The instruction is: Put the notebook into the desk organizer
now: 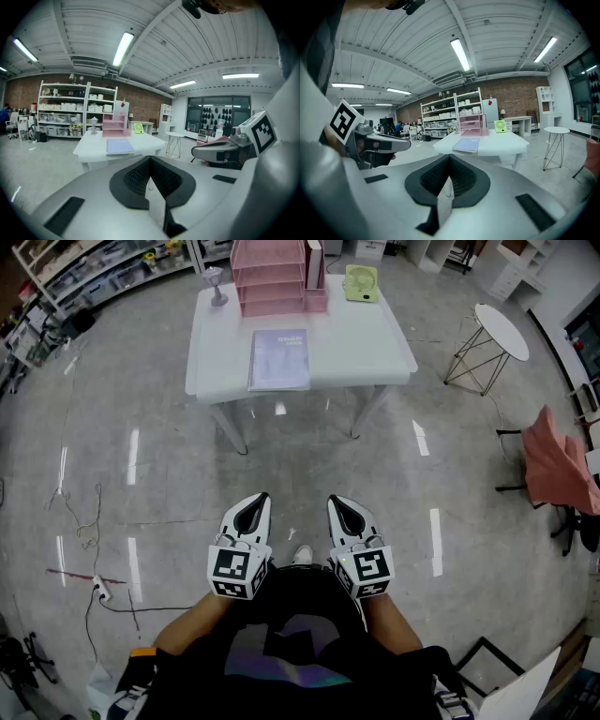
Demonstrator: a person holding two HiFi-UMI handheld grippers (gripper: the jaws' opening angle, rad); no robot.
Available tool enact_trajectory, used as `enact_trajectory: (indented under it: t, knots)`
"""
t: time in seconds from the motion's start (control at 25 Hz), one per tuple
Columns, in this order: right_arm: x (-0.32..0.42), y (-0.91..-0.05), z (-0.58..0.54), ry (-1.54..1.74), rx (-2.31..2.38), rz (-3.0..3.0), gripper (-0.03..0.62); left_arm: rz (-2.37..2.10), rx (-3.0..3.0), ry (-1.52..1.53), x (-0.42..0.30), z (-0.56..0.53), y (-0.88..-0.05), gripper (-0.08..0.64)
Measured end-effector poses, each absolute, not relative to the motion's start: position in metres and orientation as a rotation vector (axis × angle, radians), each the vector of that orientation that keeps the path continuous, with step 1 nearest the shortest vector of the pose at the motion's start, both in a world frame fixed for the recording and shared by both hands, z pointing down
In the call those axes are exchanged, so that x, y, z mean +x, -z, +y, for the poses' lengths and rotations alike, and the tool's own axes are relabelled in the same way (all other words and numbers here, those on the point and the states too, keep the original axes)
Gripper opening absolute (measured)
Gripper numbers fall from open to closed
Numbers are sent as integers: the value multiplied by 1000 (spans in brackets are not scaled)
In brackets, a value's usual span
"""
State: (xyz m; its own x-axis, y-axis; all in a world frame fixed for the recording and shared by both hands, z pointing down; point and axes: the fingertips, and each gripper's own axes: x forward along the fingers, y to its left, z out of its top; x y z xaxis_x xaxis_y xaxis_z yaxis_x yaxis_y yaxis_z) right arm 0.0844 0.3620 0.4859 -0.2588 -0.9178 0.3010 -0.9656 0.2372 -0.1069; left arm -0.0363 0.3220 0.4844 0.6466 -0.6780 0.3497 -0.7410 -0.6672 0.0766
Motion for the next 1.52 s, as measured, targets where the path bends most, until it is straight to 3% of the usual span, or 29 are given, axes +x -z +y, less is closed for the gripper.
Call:
enact_trajectory:
  t: [0.64,1.2,1.28,1.52]
  knots:
    - [84,-482,340,-425,1833,-2325,15,-1159,2632,-435,-49,307,-482,9]
    - [71,-500,247,-666,1944,-2277,28,-974,2605,-481,-73,198,-492,14]
    - [68,-504,229,-710,1957,-2269,83,-942,2595,-478,-77,176,-495,58]
    - [64,-507,176,-836,2056,-2231,137,-853,2550,-501,-96,115,-502,144]
